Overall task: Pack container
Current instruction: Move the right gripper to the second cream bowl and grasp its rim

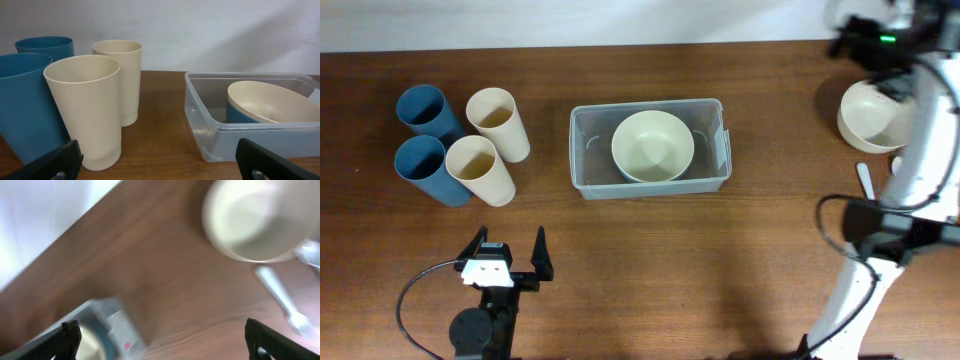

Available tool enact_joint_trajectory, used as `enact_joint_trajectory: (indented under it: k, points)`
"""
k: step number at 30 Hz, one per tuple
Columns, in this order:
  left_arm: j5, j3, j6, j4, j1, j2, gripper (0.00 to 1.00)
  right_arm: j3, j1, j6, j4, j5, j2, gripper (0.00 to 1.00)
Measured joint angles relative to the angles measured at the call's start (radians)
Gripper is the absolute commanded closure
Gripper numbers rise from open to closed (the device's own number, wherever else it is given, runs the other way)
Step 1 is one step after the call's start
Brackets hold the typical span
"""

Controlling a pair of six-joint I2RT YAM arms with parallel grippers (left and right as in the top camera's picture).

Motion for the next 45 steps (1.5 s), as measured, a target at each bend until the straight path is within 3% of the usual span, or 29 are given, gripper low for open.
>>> enact_joint_trajectory:
  k: [7, 23, 45]
  points:
    - [0.0, 0.0, 0.0, 0.0, 0.0, 0.0, 0.0, -0.212, -0.165, 0.066, 0.013, 0.001, 0.0, 0.01]
    - [0.0, 0.0, 0.0, 0.0, 0.0, 0.0, 0.0, -0.692, -0.307, 0.099, 0.379, -0.003, 0.0, 0.01]
    - [0.0, 0.0, 0.0, 0.0, 0.0, 0.0, 0.0, -0.878, -0.286, 0.092, 0.655, -0.019, 0.0, 0.01]
